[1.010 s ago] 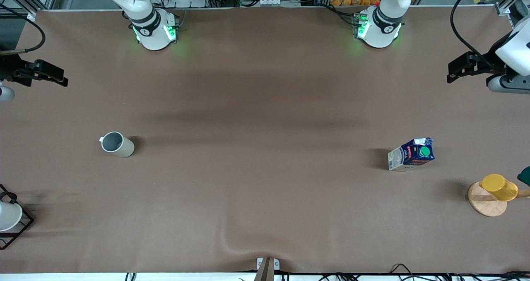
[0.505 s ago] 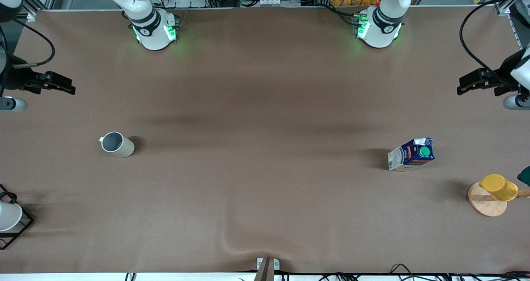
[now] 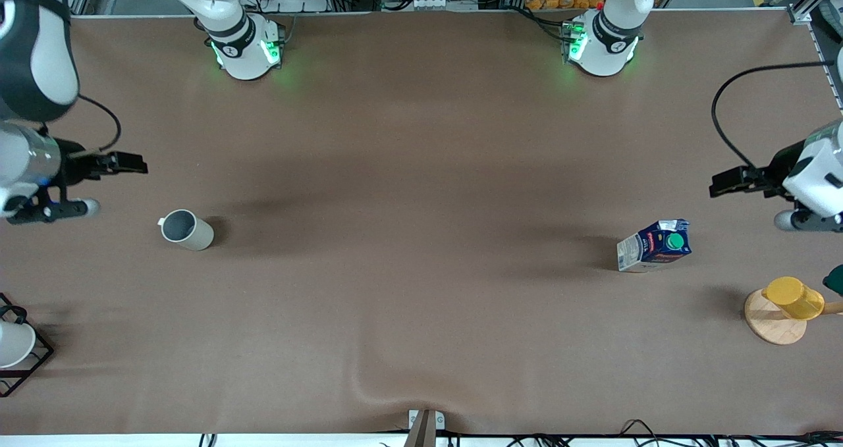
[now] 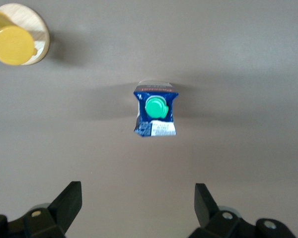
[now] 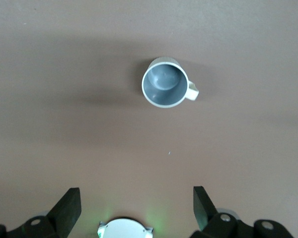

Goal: Place milk next to cup
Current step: 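Reach the left gripper to the milk carton while the right gripper reaches the mug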

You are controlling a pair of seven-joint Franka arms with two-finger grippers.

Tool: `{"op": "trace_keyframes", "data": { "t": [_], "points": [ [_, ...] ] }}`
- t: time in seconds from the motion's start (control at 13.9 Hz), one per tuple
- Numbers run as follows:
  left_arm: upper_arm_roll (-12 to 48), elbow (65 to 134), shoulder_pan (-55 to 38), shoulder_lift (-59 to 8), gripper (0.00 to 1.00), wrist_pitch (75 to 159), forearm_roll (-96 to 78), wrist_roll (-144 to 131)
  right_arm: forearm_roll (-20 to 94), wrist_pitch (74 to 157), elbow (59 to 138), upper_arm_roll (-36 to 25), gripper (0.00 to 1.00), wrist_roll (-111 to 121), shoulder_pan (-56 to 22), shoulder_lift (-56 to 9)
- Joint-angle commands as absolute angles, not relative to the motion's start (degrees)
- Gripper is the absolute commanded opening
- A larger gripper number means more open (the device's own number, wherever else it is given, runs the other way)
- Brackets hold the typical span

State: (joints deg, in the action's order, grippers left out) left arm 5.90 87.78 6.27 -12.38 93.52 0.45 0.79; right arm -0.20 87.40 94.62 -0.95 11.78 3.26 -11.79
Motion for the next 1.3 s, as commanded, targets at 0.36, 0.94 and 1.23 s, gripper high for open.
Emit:
{"op": "trace_keyframes", "data": {
  "t": [0.36,0.94,1.23],
  "points": [
    [6.3,88.2,6.4,-20.1,1.0,104.1,1.2,-0.2,-1.0,93.7,93.9,-0.4,1.0,21.5,6.2,-19.4],
    [6.4,91.2,3.3,-26.0,1.0,105.2,7.6,-7.4,-1.1,114.4,106.0,-0.5,1.0,37.8,9.8,-21.4],
    [6.6,92.5,3.5,-26.6,0.94,106.5,9.8,-7.4,-1.1,123.1,110.0,-0.4,1.0,46.8,9.6,-21.5]
  ]
}}
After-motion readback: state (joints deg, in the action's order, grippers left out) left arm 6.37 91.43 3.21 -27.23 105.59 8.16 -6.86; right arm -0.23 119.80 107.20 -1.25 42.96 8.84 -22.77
